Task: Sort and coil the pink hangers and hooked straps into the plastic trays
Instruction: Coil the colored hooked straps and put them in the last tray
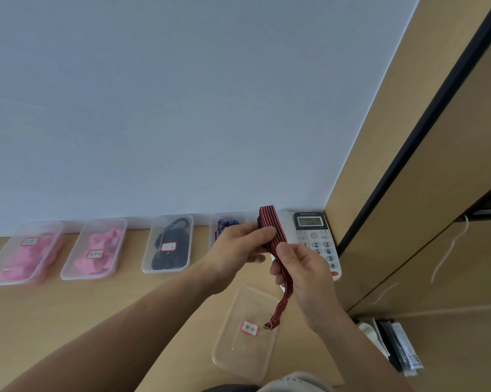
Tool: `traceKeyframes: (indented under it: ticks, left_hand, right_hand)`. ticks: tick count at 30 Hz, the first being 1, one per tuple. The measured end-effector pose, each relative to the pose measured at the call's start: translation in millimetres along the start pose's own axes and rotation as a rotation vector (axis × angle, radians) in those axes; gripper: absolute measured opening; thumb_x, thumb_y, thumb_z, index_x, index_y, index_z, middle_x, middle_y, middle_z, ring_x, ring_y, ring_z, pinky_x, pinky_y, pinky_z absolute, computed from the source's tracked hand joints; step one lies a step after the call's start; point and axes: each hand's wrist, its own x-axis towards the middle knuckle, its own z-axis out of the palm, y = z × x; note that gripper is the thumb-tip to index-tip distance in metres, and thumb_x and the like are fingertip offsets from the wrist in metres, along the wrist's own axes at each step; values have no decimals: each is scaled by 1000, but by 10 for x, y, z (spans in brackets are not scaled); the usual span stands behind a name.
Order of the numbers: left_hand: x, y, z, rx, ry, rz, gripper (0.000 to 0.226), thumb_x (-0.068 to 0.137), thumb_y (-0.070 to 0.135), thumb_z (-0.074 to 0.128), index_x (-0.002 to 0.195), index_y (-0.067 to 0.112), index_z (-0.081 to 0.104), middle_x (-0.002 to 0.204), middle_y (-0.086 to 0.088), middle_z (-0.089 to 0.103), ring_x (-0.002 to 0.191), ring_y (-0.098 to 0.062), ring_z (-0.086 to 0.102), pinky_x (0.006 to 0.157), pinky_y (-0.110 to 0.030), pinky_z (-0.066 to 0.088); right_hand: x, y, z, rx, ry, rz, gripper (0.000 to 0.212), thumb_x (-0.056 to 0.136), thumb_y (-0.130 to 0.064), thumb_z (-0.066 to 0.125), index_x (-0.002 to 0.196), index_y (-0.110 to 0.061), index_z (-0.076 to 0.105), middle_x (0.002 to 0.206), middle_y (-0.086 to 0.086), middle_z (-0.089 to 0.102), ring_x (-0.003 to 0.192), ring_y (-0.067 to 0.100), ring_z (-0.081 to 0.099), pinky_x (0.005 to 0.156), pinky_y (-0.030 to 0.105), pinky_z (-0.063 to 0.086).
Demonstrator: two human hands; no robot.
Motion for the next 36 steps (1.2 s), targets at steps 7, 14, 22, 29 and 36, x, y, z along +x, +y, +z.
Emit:
traceKeyframes:
  ticks: [7, 14, 22, 29, 36]
  left_hand:
    - [47, 63, -16, -34, 68, 130, 30, 92, 5, 65, 121, 6, 59, 92, -9, 72, 80, -23, 61, 76, -35, 49]
    - [30, 16, -20, 351, 162, 383, 46, 88, 16, 69, 119, 45, 52, 112, 22, 68, 88, -2, 71, 73, -11, 49]
    - [22, -112, -89, 833, 156, 687, 50, 89, 20, 62, 132, 39, 45, 98, 33, 58, 77, 11, 62, 67, -12, 50]
    - [73, -191, -142, 967, 199, 887, 52, 85, -8, 63, 133, 11, 59, 137, -6, 59, 104, -8, 64, 85, -8, 45]
    - [25, -1, -34, 5, -5, 0, 37, 91, 35, 48, 112, 10, 66, 90, -2, 73, 84, -14, 68, 86, -39, 50]
  right_hand:
    - [10, 42, -19, -124, 24, -26, 44, 79, -50, 61, 76, -7, 67, 55, 5, 62, 49, 13, 53, 48, 22, 44]
    - [24, 25, -33, -76, 33, 15, 38, 75, -52, 62, 65, -16, 69, 56, 8, 62, 48, 15, 54, 47, 22, 45]
    - [10, -33, 13, 28, 33, 57, 69, 70, -81, 54, 70, -14, 72, 59, 12, 63, 49, 18, 54, 46, 24, 44]
    - [-3, -52, 11, 74, 12, 58, 71, 70, -72, 66, 82, -2, 70, 63, 12, 63, 53, 18, 54, 49, 24, 44]
    - [-25, -66, -3, 91, -37, -23, 44, 77, -45, 61, 89, -3, 63, 68, 5, 66, 56, 12, 56, 55, 22, 46]
